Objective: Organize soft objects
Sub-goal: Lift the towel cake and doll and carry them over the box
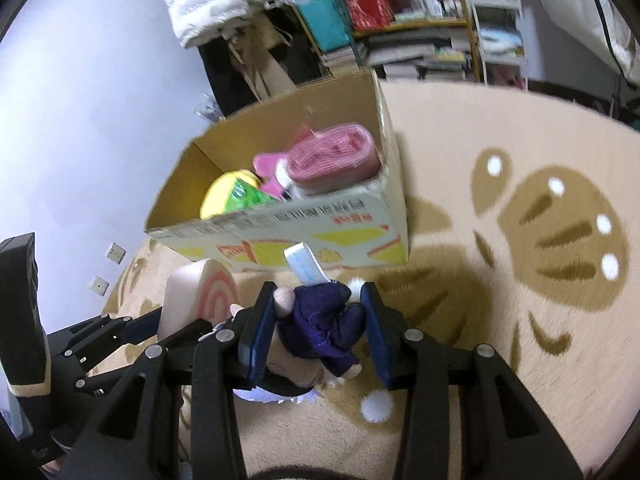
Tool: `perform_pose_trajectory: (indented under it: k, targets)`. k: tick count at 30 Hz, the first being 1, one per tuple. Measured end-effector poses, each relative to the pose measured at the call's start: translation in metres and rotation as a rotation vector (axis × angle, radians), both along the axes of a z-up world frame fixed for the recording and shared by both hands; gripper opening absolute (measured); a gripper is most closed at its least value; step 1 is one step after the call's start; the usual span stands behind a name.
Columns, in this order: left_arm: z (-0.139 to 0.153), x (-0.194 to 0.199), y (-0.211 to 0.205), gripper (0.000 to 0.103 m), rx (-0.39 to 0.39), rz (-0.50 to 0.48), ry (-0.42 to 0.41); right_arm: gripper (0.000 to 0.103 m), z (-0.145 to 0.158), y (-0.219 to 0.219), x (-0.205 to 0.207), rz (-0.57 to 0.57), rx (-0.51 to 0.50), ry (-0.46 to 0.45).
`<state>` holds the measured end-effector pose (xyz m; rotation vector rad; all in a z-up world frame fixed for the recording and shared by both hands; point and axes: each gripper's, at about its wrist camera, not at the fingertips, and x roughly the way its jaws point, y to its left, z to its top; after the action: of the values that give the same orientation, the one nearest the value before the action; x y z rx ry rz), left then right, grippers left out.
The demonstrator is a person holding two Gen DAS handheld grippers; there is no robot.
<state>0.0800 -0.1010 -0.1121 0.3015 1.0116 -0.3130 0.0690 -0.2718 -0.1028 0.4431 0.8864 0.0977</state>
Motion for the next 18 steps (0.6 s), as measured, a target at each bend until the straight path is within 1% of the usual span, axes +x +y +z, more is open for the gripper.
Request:
perform_pose_trajectory:
  k: [7,13,18]
  targets:
    - [0.029,-0.014,0.012,0.032,-0.004,0.046,-0.132,0.044,0.038,-0.002,-0.015,0.004,-0.054,-0.125]
    - [0.062,-0.024,0.023,0.032,-0.009,0.079,-0.289,0.044,0.068,-0.004,-0.021,0.011,-0.076,-0.226]
    - [0.081,-0.021,0.030,0.032,-0.031,0.102,-0.359,0.044,0.087,-0.005,-0.012,0.006,-0.100,-0.289]
